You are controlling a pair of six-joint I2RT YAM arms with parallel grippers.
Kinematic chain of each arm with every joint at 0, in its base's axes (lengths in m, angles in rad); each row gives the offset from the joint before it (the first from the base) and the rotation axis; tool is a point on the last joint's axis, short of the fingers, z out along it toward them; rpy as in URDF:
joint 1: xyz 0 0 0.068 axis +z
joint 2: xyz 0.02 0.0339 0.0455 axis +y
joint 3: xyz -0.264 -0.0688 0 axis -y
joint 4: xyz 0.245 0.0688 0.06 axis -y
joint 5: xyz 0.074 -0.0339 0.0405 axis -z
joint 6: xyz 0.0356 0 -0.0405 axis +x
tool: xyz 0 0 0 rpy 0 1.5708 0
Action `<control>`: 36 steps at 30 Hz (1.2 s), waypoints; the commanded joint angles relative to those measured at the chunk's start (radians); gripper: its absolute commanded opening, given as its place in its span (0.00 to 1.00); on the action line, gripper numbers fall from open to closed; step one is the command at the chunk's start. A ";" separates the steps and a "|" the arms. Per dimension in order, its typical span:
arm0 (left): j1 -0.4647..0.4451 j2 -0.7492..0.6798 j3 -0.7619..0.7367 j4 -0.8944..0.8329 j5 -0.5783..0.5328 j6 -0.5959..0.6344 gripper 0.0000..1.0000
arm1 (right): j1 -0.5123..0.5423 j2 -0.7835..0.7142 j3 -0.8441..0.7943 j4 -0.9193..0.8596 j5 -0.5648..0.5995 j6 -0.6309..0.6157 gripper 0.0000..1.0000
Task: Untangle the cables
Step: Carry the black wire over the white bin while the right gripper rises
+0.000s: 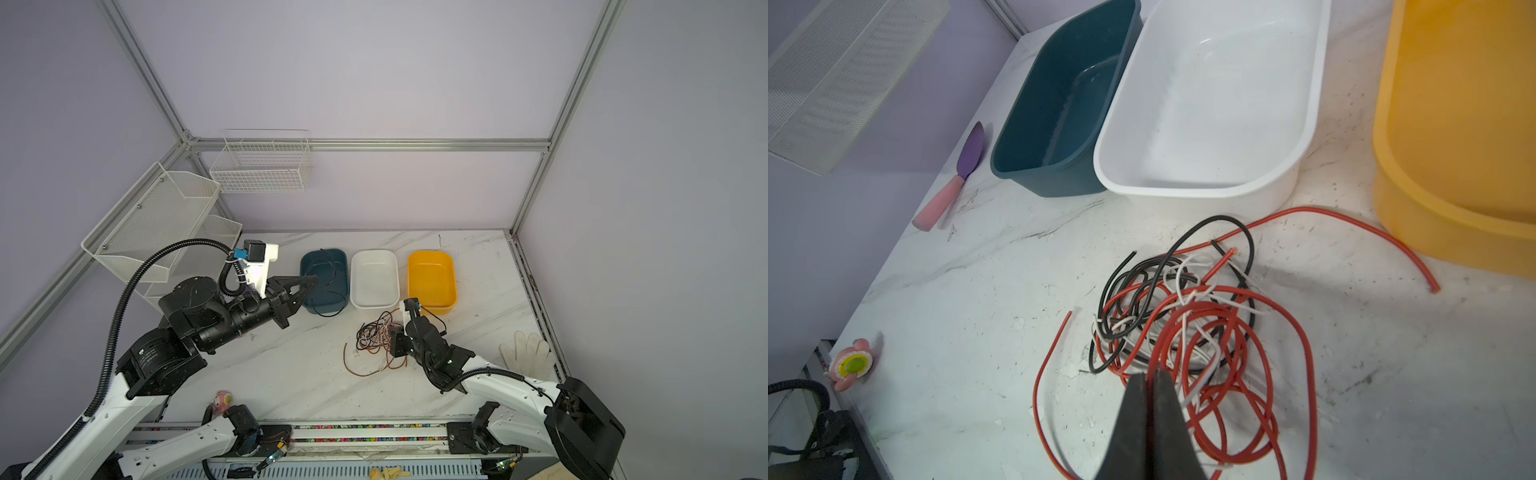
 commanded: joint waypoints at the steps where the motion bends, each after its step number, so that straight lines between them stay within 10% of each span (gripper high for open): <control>1: 0.008 0.059 0.083 0.033 0.024 0.066 0.00 | -0.003 -0.024 0.014 0.013 -0.004 -0.027 0.06; 36: 0.268 0.677 0.135 0.557 0.548 -0.074 0.00 | -0.003 -0.308 0.153 -0.358 0.317 -0.049 0.88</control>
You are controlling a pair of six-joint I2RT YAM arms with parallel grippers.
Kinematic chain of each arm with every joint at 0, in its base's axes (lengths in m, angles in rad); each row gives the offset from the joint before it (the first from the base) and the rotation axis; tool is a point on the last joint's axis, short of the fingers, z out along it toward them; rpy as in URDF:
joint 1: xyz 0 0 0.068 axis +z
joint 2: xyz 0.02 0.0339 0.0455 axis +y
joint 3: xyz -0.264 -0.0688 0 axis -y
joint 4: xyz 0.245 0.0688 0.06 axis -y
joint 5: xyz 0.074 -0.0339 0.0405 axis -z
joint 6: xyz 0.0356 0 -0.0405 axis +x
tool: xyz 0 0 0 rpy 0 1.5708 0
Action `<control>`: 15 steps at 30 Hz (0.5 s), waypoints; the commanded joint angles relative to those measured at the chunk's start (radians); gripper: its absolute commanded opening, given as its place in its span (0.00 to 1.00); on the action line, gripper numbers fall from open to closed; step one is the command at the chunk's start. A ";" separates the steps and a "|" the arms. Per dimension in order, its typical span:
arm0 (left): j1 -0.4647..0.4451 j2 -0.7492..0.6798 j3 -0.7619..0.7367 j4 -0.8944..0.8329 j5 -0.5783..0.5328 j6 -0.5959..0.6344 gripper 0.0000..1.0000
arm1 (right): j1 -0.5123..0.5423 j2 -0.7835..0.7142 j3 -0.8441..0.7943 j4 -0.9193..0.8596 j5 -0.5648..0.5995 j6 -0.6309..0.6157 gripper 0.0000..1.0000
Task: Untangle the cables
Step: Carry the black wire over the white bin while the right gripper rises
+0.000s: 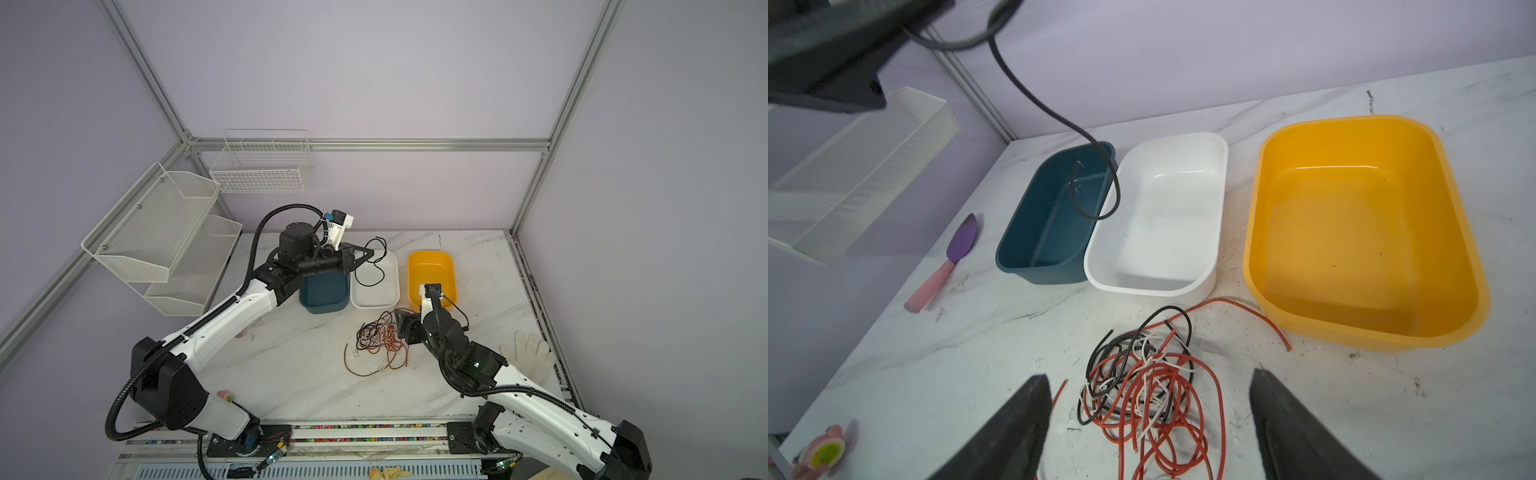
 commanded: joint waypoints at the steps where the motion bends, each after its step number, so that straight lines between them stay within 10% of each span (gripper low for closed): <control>1: 0.011 0.024 0.068 0.116 0.060 -0.038 0.00 | -0.003 -0.043 -0.016 -0.032 0.071 0.013 0.90; 15: 0.040 0.174 0.004 0.231 0.085 -0.093 0.00 | -0.004 -0.163 -0.090 0.006 0.219 0.041 0.98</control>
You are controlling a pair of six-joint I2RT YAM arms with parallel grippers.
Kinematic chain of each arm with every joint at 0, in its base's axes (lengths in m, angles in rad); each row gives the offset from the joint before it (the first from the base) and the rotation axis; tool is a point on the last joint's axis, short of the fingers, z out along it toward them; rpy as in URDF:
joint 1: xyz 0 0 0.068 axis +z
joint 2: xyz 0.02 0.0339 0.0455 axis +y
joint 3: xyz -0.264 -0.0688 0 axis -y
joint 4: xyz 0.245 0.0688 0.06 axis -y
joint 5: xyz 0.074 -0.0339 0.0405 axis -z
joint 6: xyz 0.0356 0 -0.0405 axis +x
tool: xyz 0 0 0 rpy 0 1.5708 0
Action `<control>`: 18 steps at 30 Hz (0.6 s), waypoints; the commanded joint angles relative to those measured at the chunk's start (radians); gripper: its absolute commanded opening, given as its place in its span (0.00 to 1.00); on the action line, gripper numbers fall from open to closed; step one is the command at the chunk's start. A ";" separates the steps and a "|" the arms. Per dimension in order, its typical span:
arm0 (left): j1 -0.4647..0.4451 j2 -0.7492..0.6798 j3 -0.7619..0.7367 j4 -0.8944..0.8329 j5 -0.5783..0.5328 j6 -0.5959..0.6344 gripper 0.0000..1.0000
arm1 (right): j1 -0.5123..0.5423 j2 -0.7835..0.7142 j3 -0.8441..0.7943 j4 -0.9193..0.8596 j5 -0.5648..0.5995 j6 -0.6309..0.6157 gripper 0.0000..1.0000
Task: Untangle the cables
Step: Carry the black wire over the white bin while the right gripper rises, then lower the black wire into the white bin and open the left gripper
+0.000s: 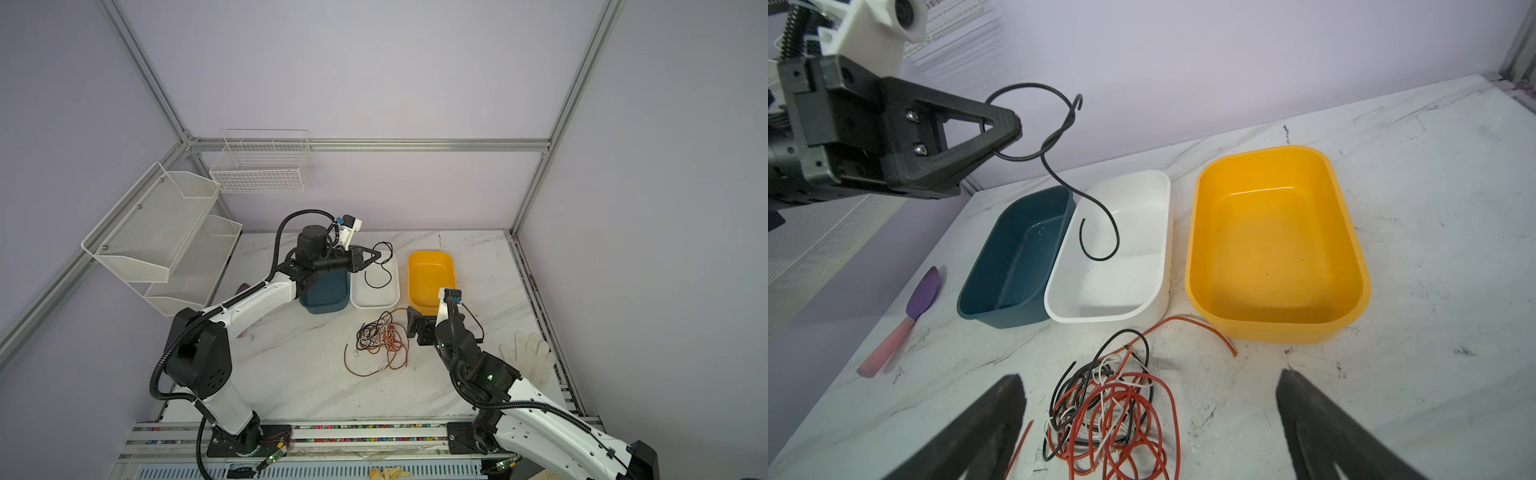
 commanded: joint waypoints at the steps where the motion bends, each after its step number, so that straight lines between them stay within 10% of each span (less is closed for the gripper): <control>1: 0.008 -0.001 -0.003 0.065 0.017 -0.015 0.00 | -0.003 -0.026 -0.019 0.023 0.061 0.010 0.98; 18: 0.014 0.119 -0.042 -0.026 -0.074 0.018 0.00 | -0.003 -0.071 -0.054 0.074 0.046 -0.019 0.98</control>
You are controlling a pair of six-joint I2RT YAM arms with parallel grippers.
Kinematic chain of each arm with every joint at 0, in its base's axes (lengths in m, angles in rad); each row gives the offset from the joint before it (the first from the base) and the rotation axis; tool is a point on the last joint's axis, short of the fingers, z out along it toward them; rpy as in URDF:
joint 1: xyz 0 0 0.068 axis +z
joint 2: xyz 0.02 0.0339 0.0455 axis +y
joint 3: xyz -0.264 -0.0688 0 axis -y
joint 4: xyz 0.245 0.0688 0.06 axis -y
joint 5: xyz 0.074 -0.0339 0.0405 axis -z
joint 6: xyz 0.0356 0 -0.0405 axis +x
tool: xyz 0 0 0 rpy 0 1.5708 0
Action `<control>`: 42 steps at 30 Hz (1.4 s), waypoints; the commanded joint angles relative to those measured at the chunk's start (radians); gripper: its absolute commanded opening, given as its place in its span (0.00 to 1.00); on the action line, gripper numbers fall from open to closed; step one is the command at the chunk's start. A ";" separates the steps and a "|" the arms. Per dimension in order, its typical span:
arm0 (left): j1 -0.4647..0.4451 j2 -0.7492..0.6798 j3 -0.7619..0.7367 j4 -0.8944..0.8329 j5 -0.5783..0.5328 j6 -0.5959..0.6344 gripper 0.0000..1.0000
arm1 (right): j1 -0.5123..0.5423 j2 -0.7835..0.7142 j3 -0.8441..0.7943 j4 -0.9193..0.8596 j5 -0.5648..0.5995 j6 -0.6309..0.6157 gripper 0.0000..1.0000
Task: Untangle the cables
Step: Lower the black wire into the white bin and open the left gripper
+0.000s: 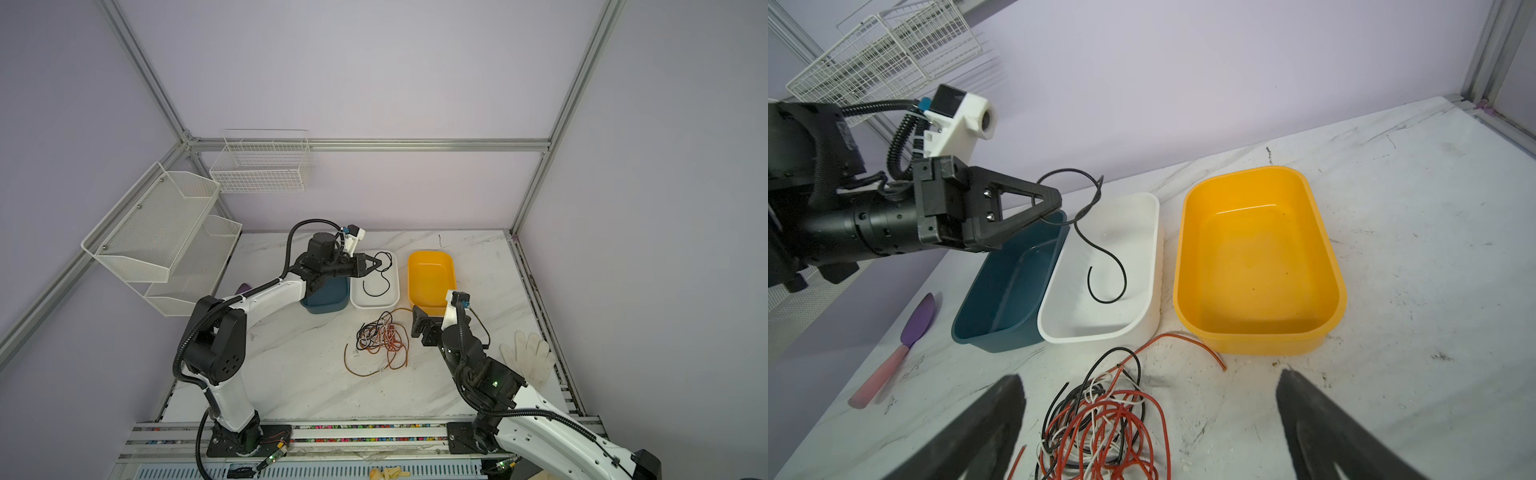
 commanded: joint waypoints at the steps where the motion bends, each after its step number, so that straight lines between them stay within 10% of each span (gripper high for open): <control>1: 0.010 0.013 -0.029 -0.027 -0.032 0.026 0.00 | -0.003 -0.014 -0.011 0.030 0.011 -0.011 0.98; 23: 0.014 0.119 0.030 -0.224 -0.158 0.063 0.01 | -0.003 -0.001 -0.018 0.049 -0.004 -0.021 0.98; 42: 0.014 0.103 0.082 -0.308 -0.179 0.075 0.28 | -0.003 0.019 -0.016 0.055 -0.008 -0.022 0.98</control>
